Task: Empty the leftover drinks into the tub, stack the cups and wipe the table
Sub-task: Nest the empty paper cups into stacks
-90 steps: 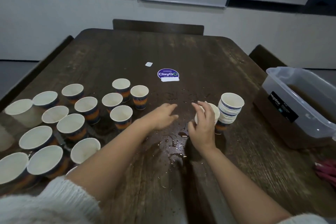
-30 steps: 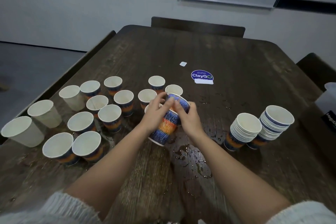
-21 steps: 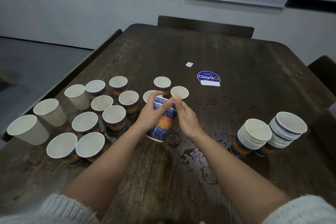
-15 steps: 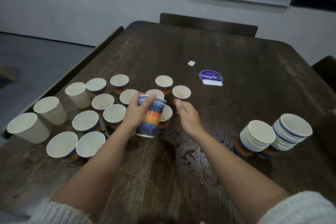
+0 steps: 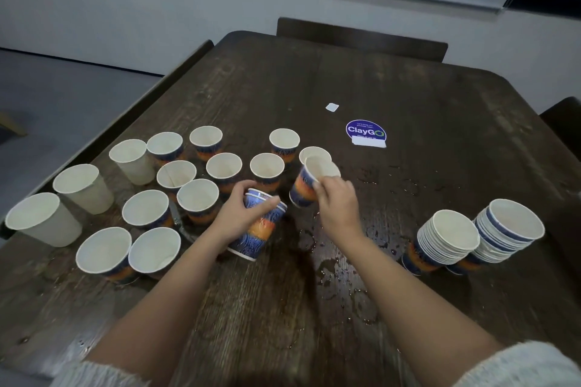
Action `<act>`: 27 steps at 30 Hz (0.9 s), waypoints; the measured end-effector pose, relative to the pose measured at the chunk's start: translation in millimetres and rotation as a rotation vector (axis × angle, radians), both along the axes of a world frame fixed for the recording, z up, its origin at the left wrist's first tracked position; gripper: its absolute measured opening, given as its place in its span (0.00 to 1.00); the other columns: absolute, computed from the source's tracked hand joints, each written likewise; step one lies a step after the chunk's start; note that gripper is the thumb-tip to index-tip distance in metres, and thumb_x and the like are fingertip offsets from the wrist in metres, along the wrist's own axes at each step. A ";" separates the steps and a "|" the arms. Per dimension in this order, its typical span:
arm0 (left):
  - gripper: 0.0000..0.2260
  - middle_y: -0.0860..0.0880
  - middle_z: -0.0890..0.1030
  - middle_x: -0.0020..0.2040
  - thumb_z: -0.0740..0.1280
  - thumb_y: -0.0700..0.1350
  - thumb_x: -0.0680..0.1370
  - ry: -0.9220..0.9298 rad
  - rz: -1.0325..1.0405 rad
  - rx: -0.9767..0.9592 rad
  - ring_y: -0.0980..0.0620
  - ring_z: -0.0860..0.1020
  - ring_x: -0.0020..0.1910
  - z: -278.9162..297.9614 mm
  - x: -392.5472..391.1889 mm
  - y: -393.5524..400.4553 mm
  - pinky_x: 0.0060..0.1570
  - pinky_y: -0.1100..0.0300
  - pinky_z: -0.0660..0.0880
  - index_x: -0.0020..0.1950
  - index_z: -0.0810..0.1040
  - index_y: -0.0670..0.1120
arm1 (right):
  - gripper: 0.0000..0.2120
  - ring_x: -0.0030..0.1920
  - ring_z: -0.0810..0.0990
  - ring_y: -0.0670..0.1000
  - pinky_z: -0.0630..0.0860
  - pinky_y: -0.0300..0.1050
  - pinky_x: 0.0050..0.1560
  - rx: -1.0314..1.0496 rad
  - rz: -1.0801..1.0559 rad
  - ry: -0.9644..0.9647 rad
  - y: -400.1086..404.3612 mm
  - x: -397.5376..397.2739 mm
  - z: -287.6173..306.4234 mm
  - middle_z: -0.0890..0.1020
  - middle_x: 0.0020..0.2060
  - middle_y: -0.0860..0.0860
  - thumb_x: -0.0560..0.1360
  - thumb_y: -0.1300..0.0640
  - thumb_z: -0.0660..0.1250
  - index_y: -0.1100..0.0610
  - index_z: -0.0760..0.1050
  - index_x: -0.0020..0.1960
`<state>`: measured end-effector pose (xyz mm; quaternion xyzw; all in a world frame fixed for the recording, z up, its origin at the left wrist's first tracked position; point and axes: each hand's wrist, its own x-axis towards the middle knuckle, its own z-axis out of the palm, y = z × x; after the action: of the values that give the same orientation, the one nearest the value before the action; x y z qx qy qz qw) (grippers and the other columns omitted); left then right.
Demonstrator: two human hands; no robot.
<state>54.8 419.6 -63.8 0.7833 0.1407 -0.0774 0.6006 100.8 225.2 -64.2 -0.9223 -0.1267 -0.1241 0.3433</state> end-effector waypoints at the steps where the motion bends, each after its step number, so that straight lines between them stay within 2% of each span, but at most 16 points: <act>1: 0.41 0.48 0.74 0.61 0.74 0.64 0.63 0.008 -0.041 0.015 0.50 0.78 0.56 -1.1 -0.7 -2.4 0.55 0.55 0.76 0.70 0.62 0.52 | 0.14 0.42 0.72 0.58 0.56 0.44 0.39 0.068 -0.021 -0.057 0.1 0.0 4.9 0.80 0.41 0.59 0.81 0.57 0.59 0.63 0.77 0.43; 4: 0.45 0.49 0.72 0.64 0.78 0.56 0.66 -0.011 -0.099 0.038 0.52 0.75 0.58 -1.1 2.2 -9.3 0.54 0.60 0.72 0.75 0.57 0.51 | 0.13 0.42 0.69 0.52 0.56 0.40 0.39 0.183 -0.025 -0.104 7.7 -6.6 17.4 0.76 0.39 0.51 0.82 0.57 0.59 0.62 0.75 0.43; 6: 0.44 0.50 0.70 0.65 0.77 0.50 0.69 -0.036 -0.147 0.048 0.53 0.73 0.59 2.9 5.3 -13.3 0.56 0.61 0.71 0.77 0.53 0.50 | 0.13 0.43 0.69 0.51 0.58 0.41 0.40 0.199 0.011 -0.058 14.5 -12.5 18.8 0.74 0.40 0.47 0.83 0.56 0.58 0.61 0.74 0.44; 10: 0.44 0.52 0.68 0.66 0.75 0.46 0.71 -0.089 -0.259 0.061 0.53 0.72 0.63 8.0 8.6 -19.6 0.61 0.59 0.71 0.78 0.50 0.50 | 0.12 0.46 0.68 0.50 0.63 0.45 0.43 0.220 0.048 0.069 24.3 -20.0 21.2 0.74 0.41 0.45 0.83 0.53 0.56 0.55 0.72 0.44; 12: 0.44 0.52 0.68 0.67 0.75 0.45 0.72 -0.127 -0.259 0.055 0.53 0.73 0.64 7.7 9.5 -22.0 0.63 0.57 0.71 0.78 0.49 0.50 | 0.15 0.50 0.68 0.51 0.65 0.48 0.48 0.083 0.024 0.068 25.3 -20.2 23.2 0.76 0.42 0.47 0.83 0.51 0.55 0.57 0.74 0.46; 14: 0.43 0.50 0.69 0.68 0.75 0.45 0.72 -0.172 -0.224 0.053 0.52 0.73 0.63 8.3 12.5 -23.9 0.64 0.55 0.72 0.78 0.50 0.51 | 0.20 0.58 0.68 0.54 0.62 0.51 0.56 -0.063 0.045 0.047 26.8 -20.5 20.1 0.80 0.49 0.49 0.82 0.46 0.51 0.58 0.77 0.49; 15: 0.42 0.49 0.69 0.68 0.74 0.45 0.73 -0.197 -0.216 0.057 0.52 0.73 0.64 9.1 15.0 -24.8 0.65 0.54 0.72 0.78 0.51 0.52 | 0.22 0.61 0.68 0.54 0.61 0.52 0.60 -0.051 0.087 0.074 27.9 -20.8 17.7 0.80 0.51 0.49 0.80 0.45 0.49 0.58 0.77 0.51; 17: 0.39 0.52 0.67 0.69 0.73 0.44 0.74 -0.228 -0.229 0.088 0.53 0.72 0.64 12.9 19.6 -26.4 0.63 0.57 0.71 0.77 0.52 0.53 | 0.22 0.55 0.72 0.51 0.66 0.55 0.60 0.145 0.211 0.177 27.6 -21.2 14.9 0.78 0.46 0.49 0.82 0.45 0.50 0.58 0.77 0.49; 19: 0.34 0.52 0.69 0.66 0.72 0.44 0.75 -0.217 -0.272 0.128 0.54 0.73 0.61 14.8 23.7 -25.2 0.60 0.59 0.73 0.74 0.56 0.54 | 0.19 0.47 0.75 0.50 0.70 0.53 0.52 0.279 0.289 0.317 22.6 -17.8 16.5 0.77 0.42 0.49 0.84 0.47 0.52 0.55 0.77 0.48; 21: 0.29 0.50 0.74 0.60 0.73 0.45 0.74 -0.190 -0.297 0.153 0.53 0.77 0.56 11.9 26.6 -22.9 0.55 0.60 0.76 0.68 0.60 0.53 | 0.21 0.43 0.76 0.50 0.69 0.49 0.47 0.232 0.305 0.412 16.8 -8.9 19.3 0.79 0.40 0.51 0.83 0.44 0.51 0.53 0.77 0.43; 23: 0.27 0.51 0.76 0.54 0.74 0.49 0.72 -0.157 -0.268 0.159 0.53 0.78 0.52 7.4 26.7 -22.6 0.51 0.61 0.76 0.64 0.62 0.52 | 0.26 0.40 0.77 0.52 0.70 0.50 0.45 0.134 0.239 0.328 11.6 6.4 18.7 0.81 0.37 0.53 0.83 0.42 0.52 0.56 0.80 0.39; 25: 0.27 0.52 0.76 0.51 0.74 0.51 0.72 -0.129 -0.243 0.158 0.55 0.78 0.50 2.8 25.2 -22.5 0.48 0.62 0.76 0.63 0.62 0.51 | 0.23 0.47 0.79 0.55 0.71 0.49 0.48 0.011 0.125 0.223 8.3 26.8 16.0 0.83 0.45 0.55 0.82 0.46 0.55 0.59 0.83 0.45; 27: 0.28 0.51 0.76 0.52 0.74 0.53 0.72 -0.099 -0.257 0.145 0.55 0.78 0.50 -1.7 21.9 -22.9 0.46 0.64 0.75 0.64 0.62 0.51 | 0.19 0.61 0.72 0.59 0.69 0.50 0.57 -0.309 0.110 0.227 5.0 44.0 13.9 0.76 0.65 0.52 0.82 0.49 0.56 0.58 0.83 0.55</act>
<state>76.7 396.7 -65.5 0.8390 0.0145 -0.1047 0.5337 144.9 230.2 -50.2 -0.9638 -0.1547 0.0205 0.2162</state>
